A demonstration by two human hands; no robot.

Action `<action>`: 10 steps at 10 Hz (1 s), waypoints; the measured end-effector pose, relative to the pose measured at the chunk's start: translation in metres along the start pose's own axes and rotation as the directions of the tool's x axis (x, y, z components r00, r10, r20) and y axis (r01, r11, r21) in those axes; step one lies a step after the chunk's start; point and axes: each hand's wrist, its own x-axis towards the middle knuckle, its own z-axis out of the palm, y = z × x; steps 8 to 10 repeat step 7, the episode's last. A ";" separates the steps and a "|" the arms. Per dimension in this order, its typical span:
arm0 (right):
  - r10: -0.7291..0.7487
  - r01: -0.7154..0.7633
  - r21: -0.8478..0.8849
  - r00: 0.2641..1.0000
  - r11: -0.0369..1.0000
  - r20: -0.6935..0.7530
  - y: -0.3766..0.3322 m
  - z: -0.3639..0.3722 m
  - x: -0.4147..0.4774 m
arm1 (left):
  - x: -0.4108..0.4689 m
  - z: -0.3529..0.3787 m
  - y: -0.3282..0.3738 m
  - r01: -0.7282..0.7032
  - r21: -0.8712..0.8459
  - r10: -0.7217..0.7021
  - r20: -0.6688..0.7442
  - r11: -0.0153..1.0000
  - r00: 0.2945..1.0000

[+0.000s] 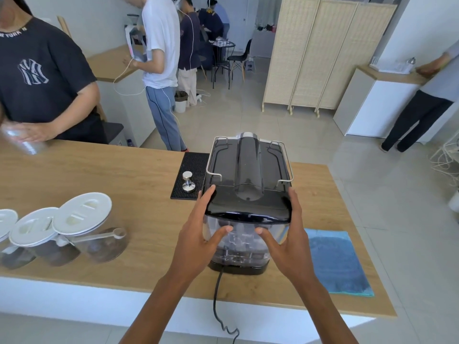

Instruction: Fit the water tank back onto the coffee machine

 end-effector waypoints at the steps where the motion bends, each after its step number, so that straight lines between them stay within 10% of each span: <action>1: -0.001 0.001 -0.007 1.000 1.000 -0.002 -0.001 -0.001 -0.006 | -0.007 0.000 0.001 0.002 0.002 -0.002 -0.009 1.000 1.000; 10: 0.158 -0.154 -0.144 0.987 0.978 0.022 0.062 0.006 -0.043 | -0.046 0.005 -0.089 0.122 0.165 -0.153 0.188 0.979 0.970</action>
